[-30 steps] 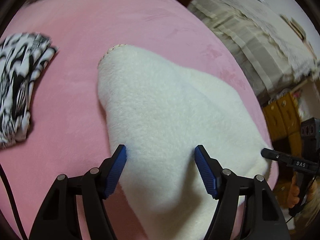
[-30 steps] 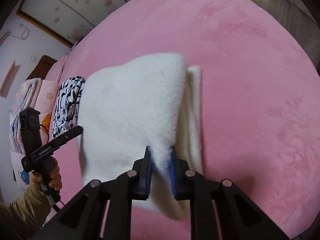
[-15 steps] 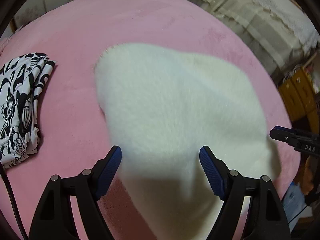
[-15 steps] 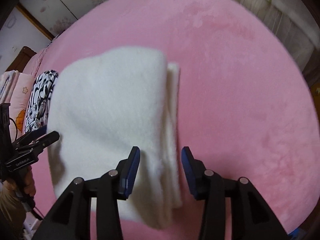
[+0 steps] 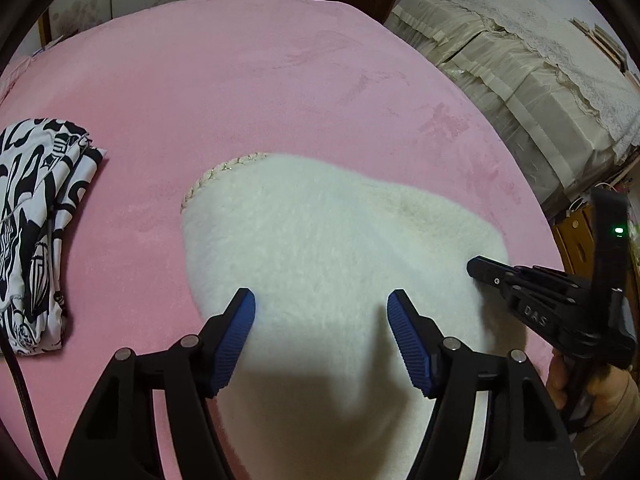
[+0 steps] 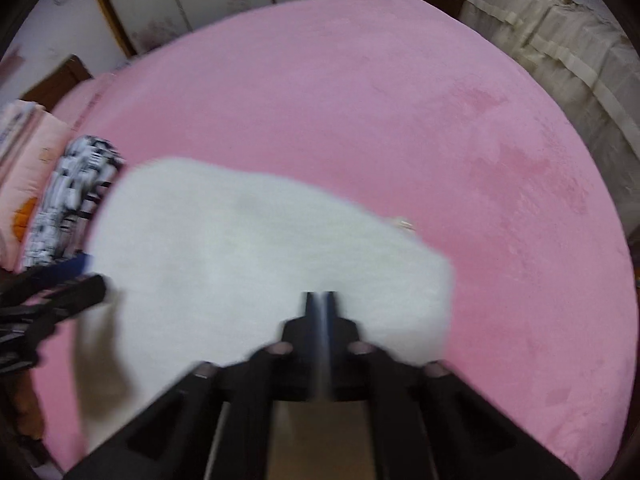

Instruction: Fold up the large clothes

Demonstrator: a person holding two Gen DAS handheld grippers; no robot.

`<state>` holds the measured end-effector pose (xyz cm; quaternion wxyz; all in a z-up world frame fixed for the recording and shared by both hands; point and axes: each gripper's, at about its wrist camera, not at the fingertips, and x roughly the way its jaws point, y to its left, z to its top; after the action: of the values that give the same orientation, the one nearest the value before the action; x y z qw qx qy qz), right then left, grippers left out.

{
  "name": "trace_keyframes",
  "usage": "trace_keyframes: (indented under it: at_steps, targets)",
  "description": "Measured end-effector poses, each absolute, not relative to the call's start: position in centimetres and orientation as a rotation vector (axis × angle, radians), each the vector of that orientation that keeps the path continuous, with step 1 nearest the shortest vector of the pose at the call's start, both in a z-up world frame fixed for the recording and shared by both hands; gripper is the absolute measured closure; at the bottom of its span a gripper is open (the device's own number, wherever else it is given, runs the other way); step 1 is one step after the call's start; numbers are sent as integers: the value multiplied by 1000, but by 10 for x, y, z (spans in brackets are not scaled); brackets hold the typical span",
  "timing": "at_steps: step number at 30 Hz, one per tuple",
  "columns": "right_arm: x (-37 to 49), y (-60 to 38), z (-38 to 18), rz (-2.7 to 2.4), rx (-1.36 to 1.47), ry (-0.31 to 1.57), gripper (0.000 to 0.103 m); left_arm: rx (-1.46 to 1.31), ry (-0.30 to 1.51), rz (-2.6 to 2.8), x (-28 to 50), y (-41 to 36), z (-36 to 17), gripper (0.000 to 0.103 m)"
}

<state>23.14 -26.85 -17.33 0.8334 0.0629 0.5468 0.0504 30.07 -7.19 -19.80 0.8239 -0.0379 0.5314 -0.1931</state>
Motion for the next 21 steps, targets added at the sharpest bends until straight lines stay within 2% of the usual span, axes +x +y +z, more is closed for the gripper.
trace_keyframes:
  at_steps: [5, 12, 18, 21]
  targets:
    - [219, -292, -174, 75, 146, 1141, 103, -30, 1114, -418, 301, -75, -203, 35]
    - [217, -293, -170, 68, 199, 1157, 103, -11, 1132, -398, 297, -81, -202, 27]
    - [207, -291, -151, 60, 248, 1179, 99, -124, 1181, -404, 294, -71, -191, 27]
    - [194, -298, -138, 64, 330, 1179, 86, -144, 1190, -377, 286, -65, -181, 27]
